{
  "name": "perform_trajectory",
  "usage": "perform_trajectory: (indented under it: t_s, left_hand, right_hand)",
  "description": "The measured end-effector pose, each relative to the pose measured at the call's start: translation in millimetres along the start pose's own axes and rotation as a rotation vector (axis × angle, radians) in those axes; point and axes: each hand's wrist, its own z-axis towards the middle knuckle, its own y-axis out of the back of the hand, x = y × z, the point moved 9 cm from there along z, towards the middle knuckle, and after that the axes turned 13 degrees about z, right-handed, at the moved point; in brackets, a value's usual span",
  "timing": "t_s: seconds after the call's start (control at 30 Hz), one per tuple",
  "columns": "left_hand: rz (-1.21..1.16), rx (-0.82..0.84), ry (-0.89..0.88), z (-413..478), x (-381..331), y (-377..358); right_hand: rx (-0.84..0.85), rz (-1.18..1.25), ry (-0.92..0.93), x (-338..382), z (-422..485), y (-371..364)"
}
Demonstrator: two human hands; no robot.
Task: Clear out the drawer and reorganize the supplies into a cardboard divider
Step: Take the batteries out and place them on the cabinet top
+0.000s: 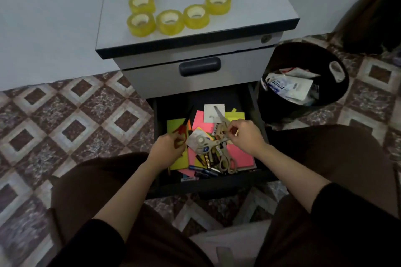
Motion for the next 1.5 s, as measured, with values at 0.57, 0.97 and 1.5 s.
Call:
perform_trajectory:
  t_s: [0.57, 0.97, 1.5]
  left_hand:
    - [0.133, 0.282, -0.047, 21.1, 1.1, -86.8]
    - [0.140, 0.238, -0.154, 33.0, -11.1, -109.3]
    - [0.126, 0.215, -0.094, 41.9, -23.9, -119.3]
  right_hand:
    - [0.380, -0.241, -0.190, -37.3, 2.3, -95.5]
    - [0.366, -0.177, -0.218, -54.5, 6.4, -102.9]
    - [0.435, -0.298, -0.081, -43.2, 2.6, -114.7]
